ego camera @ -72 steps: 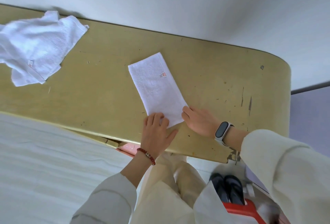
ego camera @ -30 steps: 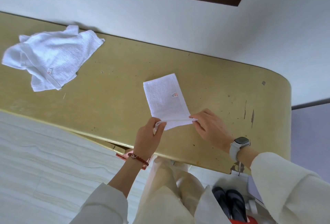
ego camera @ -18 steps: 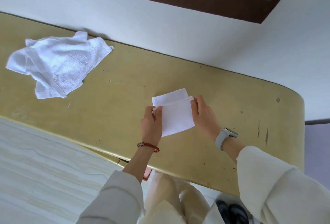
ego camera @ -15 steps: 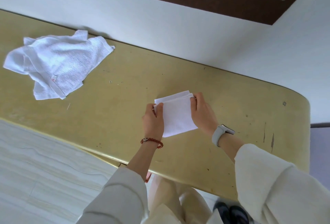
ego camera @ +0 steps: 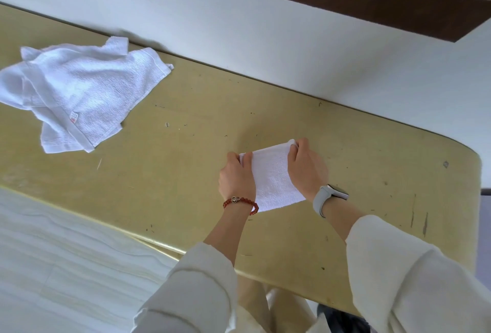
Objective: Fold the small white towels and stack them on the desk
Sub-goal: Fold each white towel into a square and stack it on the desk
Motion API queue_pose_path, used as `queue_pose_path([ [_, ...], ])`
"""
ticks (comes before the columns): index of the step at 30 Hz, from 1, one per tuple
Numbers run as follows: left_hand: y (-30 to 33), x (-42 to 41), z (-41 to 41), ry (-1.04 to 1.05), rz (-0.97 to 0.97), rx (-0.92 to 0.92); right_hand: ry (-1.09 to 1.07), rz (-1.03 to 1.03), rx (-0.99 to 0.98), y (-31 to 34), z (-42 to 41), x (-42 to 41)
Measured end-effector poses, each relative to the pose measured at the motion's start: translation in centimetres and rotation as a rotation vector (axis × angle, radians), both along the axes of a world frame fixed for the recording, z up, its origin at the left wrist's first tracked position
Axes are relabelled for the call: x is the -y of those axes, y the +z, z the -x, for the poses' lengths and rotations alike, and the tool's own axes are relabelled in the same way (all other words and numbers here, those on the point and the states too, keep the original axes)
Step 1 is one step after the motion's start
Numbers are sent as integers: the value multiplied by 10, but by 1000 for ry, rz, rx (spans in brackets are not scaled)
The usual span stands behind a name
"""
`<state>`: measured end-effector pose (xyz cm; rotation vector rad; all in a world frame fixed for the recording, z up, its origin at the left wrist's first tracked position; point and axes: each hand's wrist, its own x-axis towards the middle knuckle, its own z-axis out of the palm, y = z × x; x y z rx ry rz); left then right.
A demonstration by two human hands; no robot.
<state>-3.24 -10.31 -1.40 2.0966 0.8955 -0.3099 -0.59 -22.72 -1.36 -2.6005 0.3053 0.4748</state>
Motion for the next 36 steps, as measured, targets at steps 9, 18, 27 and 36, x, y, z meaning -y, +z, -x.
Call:
queue_pose_path([
  [9, 9, -6, -3, -36, -74, -133, -76, -5, -36, 1, -5, 0],
  [18, -9, -4, 44, -559, -551, 460, 529, 142, 561, -10, 32, 26],
  [27, -39, -8, 56, -836, -627, 205, 804, 358, 244, -33, 25, 29],
  [36, -28, -9, 53, -778, -563, 265, 740, 193, 245, -16, 26, 29],
])
